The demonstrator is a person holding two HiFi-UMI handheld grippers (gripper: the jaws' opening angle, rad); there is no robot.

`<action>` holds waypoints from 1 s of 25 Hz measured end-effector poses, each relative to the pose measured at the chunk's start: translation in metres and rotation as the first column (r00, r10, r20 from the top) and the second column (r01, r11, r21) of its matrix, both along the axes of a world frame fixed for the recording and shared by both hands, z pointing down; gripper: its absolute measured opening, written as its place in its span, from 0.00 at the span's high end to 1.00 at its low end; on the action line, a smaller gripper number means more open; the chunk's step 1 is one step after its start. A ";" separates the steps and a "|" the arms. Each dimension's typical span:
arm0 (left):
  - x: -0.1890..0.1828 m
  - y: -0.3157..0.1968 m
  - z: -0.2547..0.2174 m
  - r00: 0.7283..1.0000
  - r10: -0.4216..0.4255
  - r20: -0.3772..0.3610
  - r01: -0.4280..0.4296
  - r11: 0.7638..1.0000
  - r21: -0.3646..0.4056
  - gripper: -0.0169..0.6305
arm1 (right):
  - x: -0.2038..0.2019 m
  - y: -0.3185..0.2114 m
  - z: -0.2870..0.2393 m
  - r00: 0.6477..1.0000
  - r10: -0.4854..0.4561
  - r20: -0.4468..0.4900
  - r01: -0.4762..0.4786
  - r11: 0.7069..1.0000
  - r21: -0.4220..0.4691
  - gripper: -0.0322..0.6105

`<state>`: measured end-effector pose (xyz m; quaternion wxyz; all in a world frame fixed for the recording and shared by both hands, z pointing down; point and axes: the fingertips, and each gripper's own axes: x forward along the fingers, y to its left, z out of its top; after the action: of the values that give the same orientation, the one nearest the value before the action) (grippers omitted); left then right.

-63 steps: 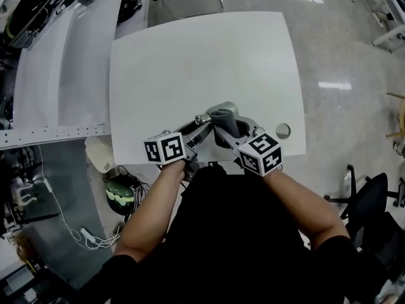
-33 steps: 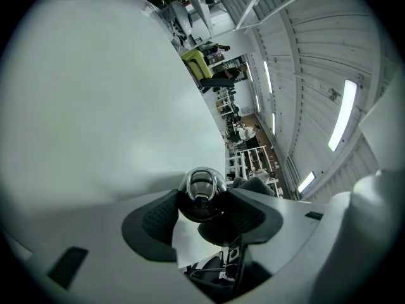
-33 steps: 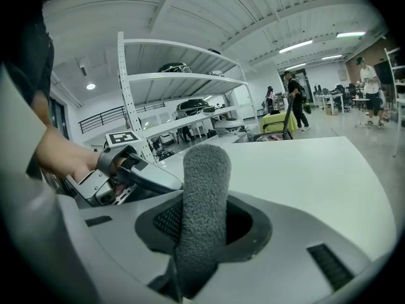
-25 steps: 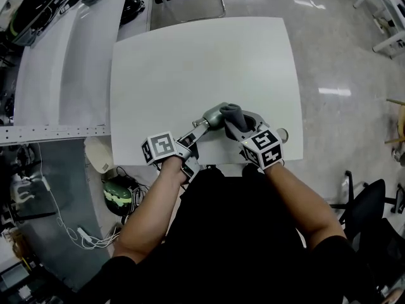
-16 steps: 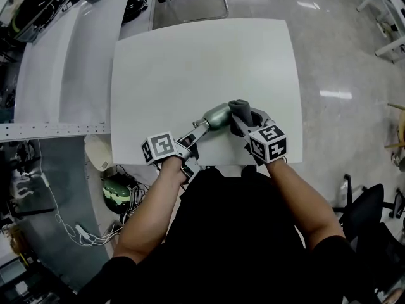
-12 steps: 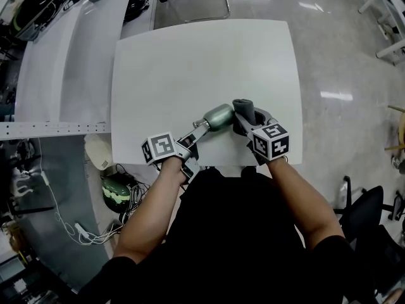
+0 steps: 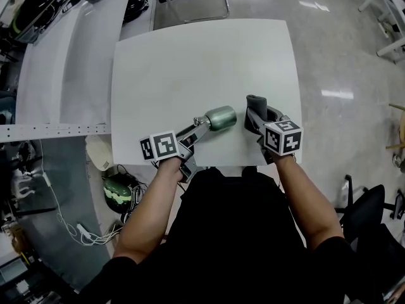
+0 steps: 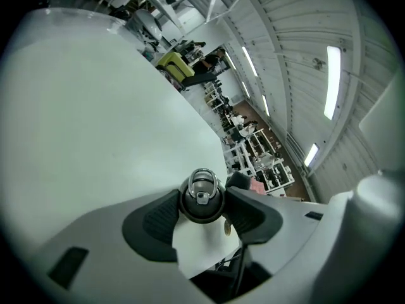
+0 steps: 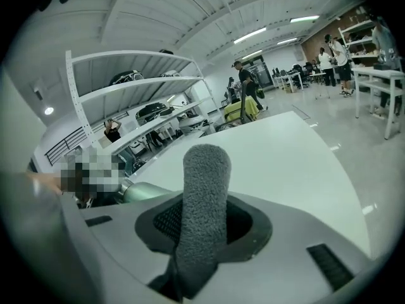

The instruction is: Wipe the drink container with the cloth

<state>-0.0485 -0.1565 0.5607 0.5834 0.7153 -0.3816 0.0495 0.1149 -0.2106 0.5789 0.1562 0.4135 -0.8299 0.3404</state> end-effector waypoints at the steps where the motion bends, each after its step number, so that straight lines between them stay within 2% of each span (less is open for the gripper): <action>1: 0.001 -0.001 -0.002 0.999 0.030 0.022 -0.030 0.999 0.020 0.59 | 0.003 0.000 -0.004 1.000 0.006 0.009 -0.006 1.000 0.001 0.78; 4: 0.006 0.001 -0.005 0.982 0.152 0.111 -0.161 0.984 0.077 0.59 | 0.012 0.002 -0.015 0.999 0.029 0.037 -0.029 1.000 0.005 0.78; 7: 0.013 0.008 -0.004 0.939 0.275 0.206 -0.302 0.946 0.115 0.59 | 0.018 0.005 -0.028 0.997 0.051 0.061 -0.052 0.998 0.018 0.78; 10: 0.023 0.009 -0.008 0.878 0.366 0.309 -0.429 0.888 0.167 0.59 | 0.018 0.011 -0.040 0.994 0.045 0.099 -0.047 0.999 0.018 0.78; 13: 0.032 0.011 -0.013 0.796 0.449 0.406 -0.558 0.805 0.201 0.59 | 0.010 0.018 -0.050 0.987 -0.009 0.160 0.008 1.000 0.005 0.78; 15: 0.039 0.012 -0.016 0.728 0.500 0.468 -0.642 0.736 0.213 0.59 | 0.006 0.021 -0.054 0.980 -0.065 0.190 0.067 0.998 -0.004 0.78; 17: 0.046 0.014 -0.020 0.646 0.541 0.538 -0.728 0.650 0.219 0.59 | 0.003 0.024 -0.057 0.973 -0.123 0.196 0.129 0.991 -0.018 0.78; 21: 0.060 0.021 -0.024 0.451 0.565 0.691 -0.874 0.437 0.213 0.59 | -0.005 0.029 -0.064 0.952 -0.229 0.204 0.242 0.970 -0.039 0.78; 25: 0.076 0.033 -0.027 0.312 0.547 0.777 -0.947 0.244 0.209 0.59 | -0.027 0.037 -0.069 0.897 -0.352 0.268 0.380 0.923 -0.060 0.78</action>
<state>0.0275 -0.1230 0.5340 0.0451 0.9054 -0.1019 0.4097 0.0877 -0.1739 0.5097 0.1335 0.1939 -0.8858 0.4000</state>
